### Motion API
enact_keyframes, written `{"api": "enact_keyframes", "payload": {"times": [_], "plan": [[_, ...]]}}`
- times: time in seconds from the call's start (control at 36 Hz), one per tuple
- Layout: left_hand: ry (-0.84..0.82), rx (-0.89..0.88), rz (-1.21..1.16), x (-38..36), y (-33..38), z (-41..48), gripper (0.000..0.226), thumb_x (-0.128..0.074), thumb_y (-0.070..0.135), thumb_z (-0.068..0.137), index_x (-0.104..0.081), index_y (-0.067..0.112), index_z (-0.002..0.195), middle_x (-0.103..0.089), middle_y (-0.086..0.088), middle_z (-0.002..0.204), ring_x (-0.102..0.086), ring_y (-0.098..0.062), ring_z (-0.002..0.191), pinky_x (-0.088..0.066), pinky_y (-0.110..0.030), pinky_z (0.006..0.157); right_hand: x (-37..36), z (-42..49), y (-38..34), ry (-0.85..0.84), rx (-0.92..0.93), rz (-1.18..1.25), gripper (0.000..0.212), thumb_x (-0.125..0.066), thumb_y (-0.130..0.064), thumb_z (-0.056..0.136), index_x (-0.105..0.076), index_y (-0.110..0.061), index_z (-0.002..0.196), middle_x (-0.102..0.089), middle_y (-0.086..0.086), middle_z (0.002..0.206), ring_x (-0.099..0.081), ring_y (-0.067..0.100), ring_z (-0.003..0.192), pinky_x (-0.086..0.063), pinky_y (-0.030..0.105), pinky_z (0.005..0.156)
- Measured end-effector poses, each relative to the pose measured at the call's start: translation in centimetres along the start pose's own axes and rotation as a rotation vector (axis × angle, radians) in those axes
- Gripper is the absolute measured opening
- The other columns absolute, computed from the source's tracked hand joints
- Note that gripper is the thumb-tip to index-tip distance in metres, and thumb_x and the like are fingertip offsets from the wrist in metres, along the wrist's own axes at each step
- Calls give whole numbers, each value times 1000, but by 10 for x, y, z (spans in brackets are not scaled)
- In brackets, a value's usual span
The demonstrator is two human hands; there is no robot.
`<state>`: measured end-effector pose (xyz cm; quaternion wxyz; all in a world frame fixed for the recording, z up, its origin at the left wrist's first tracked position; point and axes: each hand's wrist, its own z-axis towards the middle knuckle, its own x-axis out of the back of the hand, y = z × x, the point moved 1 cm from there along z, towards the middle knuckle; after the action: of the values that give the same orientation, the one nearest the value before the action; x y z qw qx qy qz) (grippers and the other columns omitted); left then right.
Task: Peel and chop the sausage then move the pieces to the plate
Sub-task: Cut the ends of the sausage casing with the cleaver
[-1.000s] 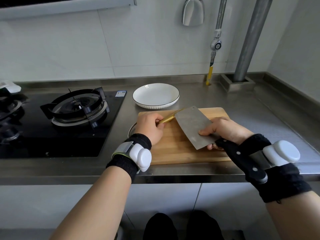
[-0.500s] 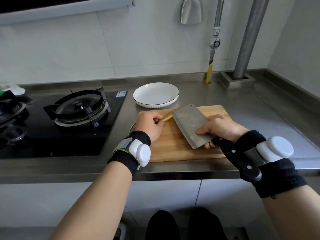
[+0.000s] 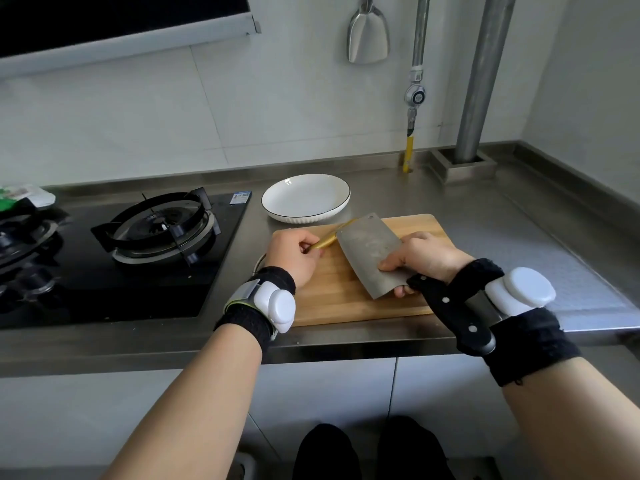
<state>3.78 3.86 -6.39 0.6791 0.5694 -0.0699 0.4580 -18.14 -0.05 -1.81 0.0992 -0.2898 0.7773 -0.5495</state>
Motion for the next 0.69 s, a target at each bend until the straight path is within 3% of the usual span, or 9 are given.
{"api": "enact_keyframes", "payload": {"times": [0.17, 0.56, 0.69], "plan": [[4, 3, -6, -1, -1, 0, 6, -75, 13, 78, -77, 18, 77, -69, -2, 73, -49, -6, 58, -49, -26, 65, 1, -3, -1, -9, -9, -4, 33, -61, 2, 90, -51, 12, 120, -64, 26, 74, -58, 24, 36, -45, 22, 34], [14, 15, -11, -2, -2, 2, 7, -74, 11, 79, -77, 16, 82, -67, 1, 74, -49, -3, 59, -46, -20, 64, 0, -5, -2, -18, 1, -36, 37, -61, 3, 89, -52, 17, 121, -64, 27, 75, -57, 23, 36, -44, 21, 34], [11, 3, -14, -2, -2, 2, 7, -74, 10, 79, -77, 15, 82, -62, 6, 68, -48, 0, 57, -38, -6, 56, -3, -2, -3, -12, -5, -32, 39, -62, 4, 88, -51, 15, 124, -64, 27, 74, -57, 23, 34, -43, 21, 32]]}}
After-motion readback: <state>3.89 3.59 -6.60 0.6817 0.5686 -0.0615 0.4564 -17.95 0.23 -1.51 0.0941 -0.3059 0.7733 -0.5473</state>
